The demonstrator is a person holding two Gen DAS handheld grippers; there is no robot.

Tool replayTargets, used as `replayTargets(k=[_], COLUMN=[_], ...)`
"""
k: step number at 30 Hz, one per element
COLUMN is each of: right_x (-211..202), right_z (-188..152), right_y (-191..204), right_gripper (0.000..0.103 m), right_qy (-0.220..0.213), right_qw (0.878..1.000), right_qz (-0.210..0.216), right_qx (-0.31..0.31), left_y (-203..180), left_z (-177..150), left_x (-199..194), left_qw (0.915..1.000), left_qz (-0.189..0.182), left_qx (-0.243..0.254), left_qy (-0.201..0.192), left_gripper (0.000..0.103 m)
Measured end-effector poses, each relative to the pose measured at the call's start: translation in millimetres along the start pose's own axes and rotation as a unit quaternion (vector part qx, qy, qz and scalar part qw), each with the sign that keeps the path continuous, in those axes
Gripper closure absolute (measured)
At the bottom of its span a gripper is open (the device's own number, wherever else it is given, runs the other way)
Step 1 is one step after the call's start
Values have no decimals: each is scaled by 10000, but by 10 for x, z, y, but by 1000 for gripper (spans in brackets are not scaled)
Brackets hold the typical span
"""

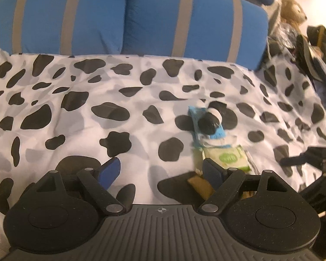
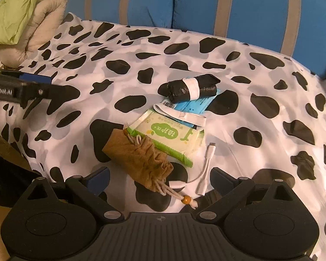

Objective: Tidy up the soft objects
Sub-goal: 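Move right gripper to the tan drawstring pouch and close on it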

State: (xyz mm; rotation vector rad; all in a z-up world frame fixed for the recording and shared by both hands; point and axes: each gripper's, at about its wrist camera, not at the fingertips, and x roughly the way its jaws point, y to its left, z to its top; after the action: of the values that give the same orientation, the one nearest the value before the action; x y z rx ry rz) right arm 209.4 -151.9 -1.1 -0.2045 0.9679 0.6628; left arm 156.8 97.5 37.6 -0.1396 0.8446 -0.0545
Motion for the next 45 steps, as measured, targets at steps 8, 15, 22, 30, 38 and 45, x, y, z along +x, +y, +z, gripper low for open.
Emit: replayTargets(k=[8,15,22,30,38,45], right_x=[238,485,654,652,545,170], right_z=[59,71,44,35,20,51], right_y=[-54,-64,-159,-105,32,162], right_gripper=[11,16,23,46,85,88], right_qy=[155,393,551,580,576,94], right_qw=[9998,9989,9957,9960,9979,9996], right_qz=[115,201,463,452,244,211], right_qx=[63,130,580,512,140,-139], left_y=[-6,18,-12,-34,-53,-90], left_z=[18,11,20,4,-2,-5], left_x=[5,30,28,57,89,91], left_qw=[10000,9994,9994,9994,9994,9996], left_qz=[-66,-235,-243,-208,-146,-106], left_qx=[-2,-168,-151,-113,-52,28], left_qy=[29,165,176,256,303,266], left_gripper=[20,20,20,20,20,20])
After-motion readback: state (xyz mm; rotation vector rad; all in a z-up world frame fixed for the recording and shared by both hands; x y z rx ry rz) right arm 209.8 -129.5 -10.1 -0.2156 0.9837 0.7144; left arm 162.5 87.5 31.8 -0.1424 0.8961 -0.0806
